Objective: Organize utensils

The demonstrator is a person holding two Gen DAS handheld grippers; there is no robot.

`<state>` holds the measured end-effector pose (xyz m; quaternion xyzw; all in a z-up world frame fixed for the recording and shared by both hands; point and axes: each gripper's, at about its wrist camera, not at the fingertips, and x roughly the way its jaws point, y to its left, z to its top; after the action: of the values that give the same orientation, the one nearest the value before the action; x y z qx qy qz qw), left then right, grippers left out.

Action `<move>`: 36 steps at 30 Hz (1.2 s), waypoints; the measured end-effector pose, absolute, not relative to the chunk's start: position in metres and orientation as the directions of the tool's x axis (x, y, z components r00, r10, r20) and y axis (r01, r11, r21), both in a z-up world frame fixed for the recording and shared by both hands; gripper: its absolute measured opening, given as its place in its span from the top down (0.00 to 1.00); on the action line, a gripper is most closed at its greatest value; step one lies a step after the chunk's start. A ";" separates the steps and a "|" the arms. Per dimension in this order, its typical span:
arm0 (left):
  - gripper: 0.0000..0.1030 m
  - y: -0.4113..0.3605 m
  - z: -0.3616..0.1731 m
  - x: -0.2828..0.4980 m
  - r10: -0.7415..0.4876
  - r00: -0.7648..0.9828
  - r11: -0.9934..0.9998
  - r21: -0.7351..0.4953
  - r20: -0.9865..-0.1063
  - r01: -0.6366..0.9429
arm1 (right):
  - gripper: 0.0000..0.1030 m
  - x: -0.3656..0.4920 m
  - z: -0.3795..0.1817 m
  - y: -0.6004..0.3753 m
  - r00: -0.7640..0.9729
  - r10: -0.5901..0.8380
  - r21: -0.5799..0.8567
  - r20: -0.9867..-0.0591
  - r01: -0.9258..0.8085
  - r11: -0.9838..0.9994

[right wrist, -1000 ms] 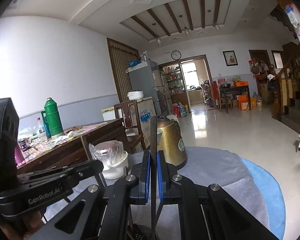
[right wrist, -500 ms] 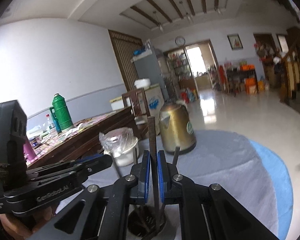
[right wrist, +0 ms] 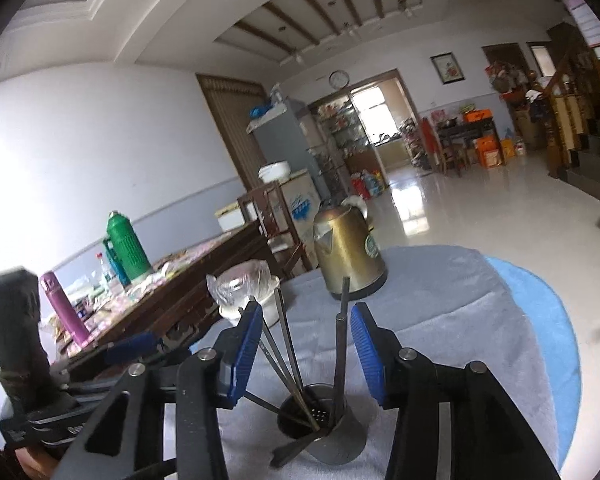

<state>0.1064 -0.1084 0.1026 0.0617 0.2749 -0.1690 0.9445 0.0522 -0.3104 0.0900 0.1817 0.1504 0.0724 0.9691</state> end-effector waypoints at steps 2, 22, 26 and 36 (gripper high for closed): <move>0.22 -0.104 0.102 0.100 -0.262 0.792 0.940 0.040 -0.551 0.338 | 0.51 0.034 0.101 -0.310 0.953 0.148 0.359 -0.263 -0.046 0.932; 0.11 -0.043 0.093 0.000 -0.023 0.831 0.966 0.202 -0.556 0.161 | 0.38 -0.069 0.067 -0.223 0.863 0.080 0.289 -0.499 0.078 0.954; 0.11 -0.036 0.092 -0.018 -0.017 0.838 0.969 0.196 -0.546 0.147 | 0.38 -0.082 0.063 -0.214 0.856 0.064 0.279 -0.514 0.096 0.955; 0.11 -0.028 0.096 -0.053 -0.014 0.843 0.970 0.195 -0.538 0.141 | 0.38 -0.114 0.058 -0.205 0.844 0.030 0.272 -0.536 0.138 0.952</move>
<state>-0.0534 -0.0283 0.0962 0.1144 0.2775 -0.0408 0.9530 -0.1144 -0.2049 0.0578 0.1519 0.2779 -0.0285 0.9481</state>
